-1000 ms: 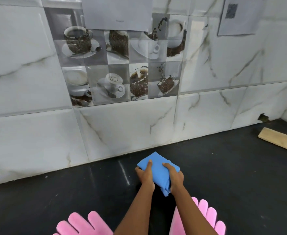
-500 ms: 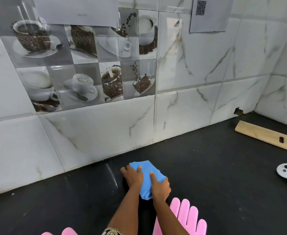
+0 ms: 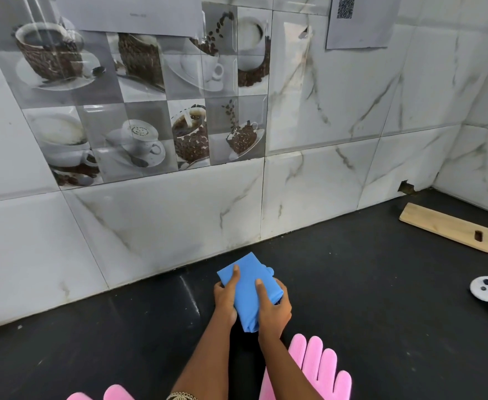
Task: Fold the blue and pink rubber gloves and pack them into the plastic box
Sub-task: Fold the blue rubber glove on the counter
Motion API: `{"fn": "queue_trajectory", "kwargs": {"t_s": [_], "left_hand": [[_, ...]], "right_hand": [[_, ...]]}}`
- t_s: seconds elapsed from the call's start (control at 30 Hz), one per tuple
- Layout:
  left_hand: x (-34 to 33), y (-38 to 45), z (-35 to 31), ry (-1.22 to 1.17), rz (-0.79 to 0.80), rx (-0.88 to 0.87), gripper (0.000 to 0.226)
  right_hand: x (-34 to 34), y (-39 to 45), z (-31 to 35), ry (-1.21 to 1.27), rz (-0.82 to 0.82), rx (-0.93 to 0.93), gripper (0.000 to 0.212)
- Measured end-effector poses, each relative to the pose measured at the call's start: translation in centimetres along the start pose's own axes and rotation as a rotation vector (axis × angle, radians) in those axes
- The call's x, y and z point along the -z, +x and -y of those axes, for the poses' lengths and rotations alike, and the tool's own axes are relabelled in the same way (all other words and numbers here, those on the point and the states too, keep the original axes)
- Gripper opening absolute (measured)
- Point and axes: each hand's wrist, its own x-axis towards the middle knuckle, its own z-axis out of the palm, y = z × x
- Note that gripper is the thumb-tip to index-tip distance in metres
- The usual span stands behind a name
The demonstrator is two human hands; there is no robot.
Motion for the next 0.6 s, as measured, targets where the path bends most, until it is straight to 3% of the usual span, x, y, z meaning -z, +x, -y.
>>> {"fn": "queue_trajectory", "kwargs": {"t_s": [0.17,0.27,0.33,0.4,0.5,0.6], "left_hand": [[0.1,0.6,-0.1,0.332,-0.095,-0.068,0.053],[0.3,0.9,-0.7,0.827,-0.251,-0.053,0.073],[0.8,0.6,-0.7,0.985,-0.264,-0.028,0.081],[0.9,0.2,-0.1,1.061,-0.299,-0.117,0.077],[1.4,-0.6,0.7,1.255,-0.362,-0.385,0.072],[1.8,-0.8,1.0,1.502,-0.259,-0.64,0.063]], "right_hand": [[0.1,-0.7,-1.3,-0.175,-0.058,-0.108,0.05],[0.2,-0.9,-1.3,-0.25,-0.076,-0.123,0.052],[0.1,-0.7,-1.2,-0.353,-0.067,-0.087,0.054],[0.1,-0.8,-1.0,-0.509,-0.101,0.0,0.063],[0.2,-1.5,-0.5,-0.866,-0.164,0.207,0.089],[0.5,-1.3,-0.1,-1.112,-0.166,0.554,0.079]]}}
